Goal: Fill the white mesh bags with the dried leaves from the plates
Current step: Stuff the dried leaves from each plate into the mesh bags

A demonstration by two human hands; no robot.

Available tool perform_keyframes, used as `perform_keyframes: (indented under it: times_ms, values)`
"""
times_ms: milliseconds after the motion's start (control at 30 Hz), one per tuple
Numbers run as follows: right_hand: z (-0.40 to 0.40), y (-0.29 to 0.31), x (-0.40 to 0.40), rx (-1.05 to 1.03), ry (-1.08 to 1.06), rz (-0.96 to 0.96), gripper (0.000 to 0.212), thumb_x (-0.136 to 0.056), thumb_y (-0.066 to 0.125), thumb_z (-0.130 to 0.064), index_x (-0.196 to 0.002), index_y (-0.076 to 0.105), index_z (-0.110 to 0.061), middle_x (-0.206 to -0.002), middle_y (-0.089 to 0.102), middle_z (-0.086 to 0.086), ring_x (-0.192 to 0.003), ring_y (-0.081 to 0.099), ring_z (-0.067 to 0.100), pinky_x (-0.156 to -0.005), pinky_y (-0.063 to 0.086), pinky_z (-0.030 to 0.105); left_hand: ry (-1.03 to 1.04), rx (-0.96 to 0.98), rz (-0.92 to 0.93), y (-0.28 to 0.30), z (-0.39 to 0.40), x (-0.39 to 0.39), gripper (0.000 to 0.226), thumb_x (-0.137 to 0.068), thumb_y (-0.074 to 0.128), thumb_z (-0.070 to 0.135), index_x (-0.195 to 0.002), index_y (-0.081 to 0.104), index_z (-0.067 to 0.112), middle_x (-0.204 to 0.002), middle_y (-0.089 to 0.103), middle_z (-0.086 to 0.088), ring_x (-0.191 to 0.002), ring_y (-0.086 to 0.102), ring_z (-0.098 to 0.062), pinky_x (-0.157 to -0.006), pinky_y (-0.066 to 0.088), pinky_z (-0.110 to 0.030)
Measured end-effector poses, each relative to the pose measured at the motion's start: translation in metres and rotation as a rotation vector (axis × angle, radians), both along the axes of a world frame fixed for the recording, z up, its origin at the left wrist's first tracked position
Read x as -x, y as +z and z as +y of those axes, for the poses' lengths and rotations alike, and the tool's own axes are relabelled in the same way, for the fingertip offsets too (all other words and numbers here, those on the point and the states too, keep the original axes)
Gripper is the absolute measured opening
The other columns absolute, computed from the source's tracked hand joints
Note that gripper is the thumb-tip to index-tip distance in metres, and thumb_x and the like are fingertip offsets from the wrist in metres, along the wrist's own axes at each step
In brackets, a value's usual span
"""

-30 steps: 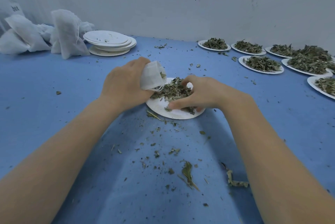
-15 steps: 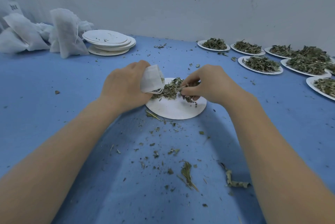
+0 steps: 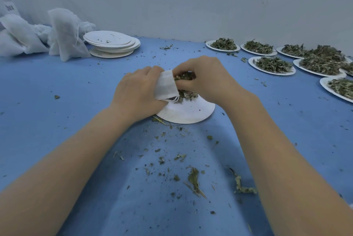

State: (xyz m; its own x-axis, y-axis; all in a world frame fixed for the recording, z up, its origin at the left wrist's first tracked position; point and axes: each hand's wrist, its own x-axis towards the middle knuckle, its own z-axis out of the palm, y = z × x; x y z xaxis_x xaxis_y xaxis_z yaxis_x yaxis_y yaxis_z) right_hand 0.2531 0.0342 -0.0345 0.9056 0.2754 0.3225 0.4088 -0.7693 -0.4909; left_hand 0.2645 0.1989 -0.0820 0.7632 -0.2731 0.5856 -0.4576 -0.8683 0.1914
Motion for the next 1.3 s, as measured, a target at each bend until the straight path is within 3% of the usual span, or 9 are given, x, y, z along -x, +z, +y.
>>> perform_keyframes:
  times_ms: [167, 300, 467, 567, 733, 867, 967, 1100, 1300]
  values:
    - [0.004, 0.002, -0.001, -0.075, 0.01, -0.025, 0.018, -0.083, 0.069, -0.023, -0.101, 0.073, -0.026, -0.063, 0.059, -0.018, -0.057, 0.049, -0.007, -0.055, 0.037, 0.006, -0.024, 0.095, 0.012, 0.001, -0.005, 0.001, 0.053, -0.069, 0.07, 0.038, -0.111, 0.053, 0.01, -0.099, 0.061, -0.008, -0.086, 0.055, -0.031, -0.067, 0.032, -0.03]
    - [0.004, 0.01, -0.004, -0.085, 0.102, 0.178, 0.02, -0.085, 0.067, -0.026, -0.103, 0.072, -0.029, -0.049, 0.052, -0.022, -0.047, 0.039, 0.001, -0.044, 0.029, 0.008, -0.007, 0.095, 0.033, 0.004, -0.001, -0.003, 0.051, -0.069, 0.072, 0.035, -0.111, 0.053, 0.013, -0.1, 0.06, -0.006, -0.088, 0.056, -0.029, -0.067, 0.032, -0.029]
    - [0.005, 0.024, -0.012, -0.079, 0.286, 0.45, 0.031, -0.085, 0.062, -0.001, -0.11, 0.07, -0.017, -0.104, 0.066, 0.019, -0.08, 0.05, 0.021, -0.079, 0.044, 0.027, 0.029, 0.041, 0.053, 0.007, 0.006, -0.008, 0.051, -0.073, 0.069, 0.039, -0.114, 0.052, 0.014, -0.103, 0.06, -0.006, -0.091, 0.055, -0.03, -0.066, 0.031, -0.029]
    - [0.004, 0.025, -0.019, -0.062, 0.243, 0.373, 0.025, -0.084, 0.068, -0.01, -0.106, 0.072, -0.02, -0.107, 0.068, 0.017, -0.097, 0.061, 0.035, -0.097, 0.049, 0.042, 0.035, 0.007, 0.04, 0.009, 0.005, -0.011, 0.052, -0.074, 0.067, 0.043, -0.114, 0.05, 0.014, -0.102, 0.059, -0.006, -0.09, 0.055, -0.029, -0.065, 0.03, -0.03]
    - [-0.004, 0.021, -0.026, -0.251, 0.215, 0.377, 0.02, -0.079, 0.074, -0.011, -0.097, 0.072, -0.02, -0.089, 0.074, 0.012, -0.079, 0.071, 0.015, -0.07, 0.055, 0.016, 0.01, -0.04, 0.003, 0.012, 0.001, -0.015, 0.052, -0.075, 0.065, 0.043, -0.112, 0.05, 0.011, -0.098, 0.06, -0.006, -0.086, 0.055, -0.03, -0.063, 0.03, -0.03]
    - [0.001, 0.011, -0.032, -0.19, 0.139, 0.368, 0.019, -0.081, 0.072, -0.007, -0.098, 0.074, -0.012, -0.095, 0.073, 0.012, -0.074, 0.07, 0.012, -0.075, 0.057, 0.023, -0.006, -0.02, 0.023, 0.01, -0.006, -0.016, 0.05, -0.074, 0.063, 0.044, -0.11, 0.053, 0.011, -0.096, 0.06, -0.004, -0.083, 0.054, -0.027, -0.063, 0.028, -0.029]
    - [0.002, 0.016, -0.035, -0.278, 0.204, 0.596, 0.026, -0.083, 0.063, 0.005, -0.109, 0.065, 0.008, -0.103, 0.068, 0.018, -0.075, 0.066, 0.011, -0.068, 0.053, 0.014, -0.015, -0.022, 0.038, 0.004, -0.007, -0.016, 0.052, -0.072, 0.059, 0.045, -0.111, 0.054, 0.011, -0.096, 0.061, -0.005, -0.083, 0.055, -0.029, -0.064, 0.027, -0.029]
    - [-0.005, 0.027, -0.036, -0.406, 0.323, 0.831, 0.032, -0.087, 0.052, 0.011, -0.118, 0.058, 0.01, -0.113, 0.065, 0.016, -0.097, 0.064, 0.017, -0.085, 0.054, 0.023, -0.003, 0.01, 0.008, 0.002, -0.002, -0.016, 0.054, -0.069, 0.06, 0.045, -0.111, 0.053, 0.012, -0.097, 0.062, -0.007, -0.085, 0.056, -0.031, -0.065, 0.028, -0.029]
    - [-0.004, 0.019, -0.036, -0.468, 0.19, 0.667, 0.023, -0.086, 0.061, 0.004, -0.108, 0.066, -0.002, -0.106, 0.069, 0.013, -0.086, 0.068, 0.015, -0.072, 0.056, 0.019, 0.005, -0.004, -0.027, 0.006, -0.001, -0.012, 0.055, -0.069, 0.061, 0.044, -0.112, 0.054, 0.009, -0.098, 0.062, -0.009, -0.083, 0.055, -0.033, -0.066, 0.026, -0.028]
